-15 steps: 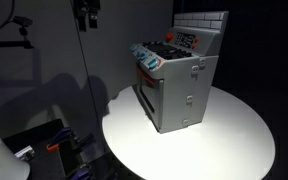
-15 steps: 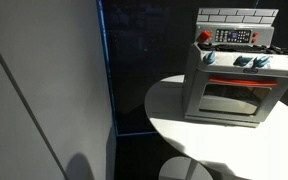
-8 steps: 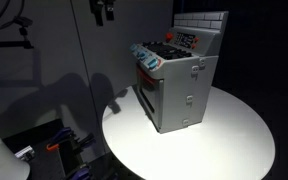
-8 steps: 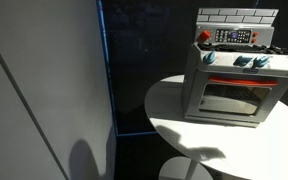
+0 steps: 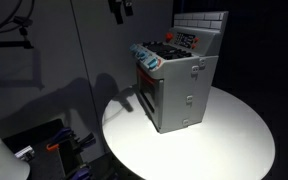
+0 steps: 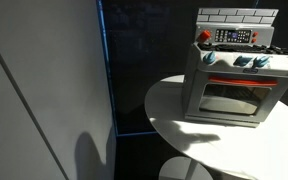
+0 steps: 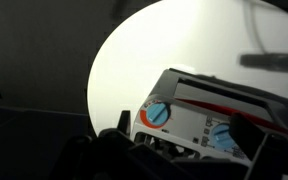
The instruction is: Push the top right orange button on the cooker
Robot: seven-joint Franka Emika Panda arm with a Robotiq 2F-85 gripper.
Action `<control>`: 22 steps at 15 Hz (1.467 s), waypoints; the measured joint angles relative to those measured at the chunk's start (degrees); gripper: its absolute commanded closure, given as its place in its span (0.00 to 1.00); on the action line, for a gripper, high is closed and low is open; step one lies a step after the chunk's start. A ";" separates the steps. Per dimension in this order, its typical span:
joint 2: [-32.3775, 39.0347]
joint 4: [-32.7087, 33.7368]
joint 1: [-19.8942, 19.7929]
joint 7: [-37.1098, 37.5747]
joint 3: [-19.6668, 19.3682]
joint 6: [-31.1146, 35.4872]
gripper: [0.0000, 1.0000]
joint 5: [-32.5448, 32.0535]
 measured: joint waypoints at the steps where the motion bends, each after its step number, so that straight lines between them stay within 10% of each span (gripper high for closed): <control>1: 0.41 0.10 -0.15 0.89 -0.01 0.80 0.00 -0.66; 22: 3.97 0.05 -0.95 8.01 -1.44 11.53 0.00 -1.78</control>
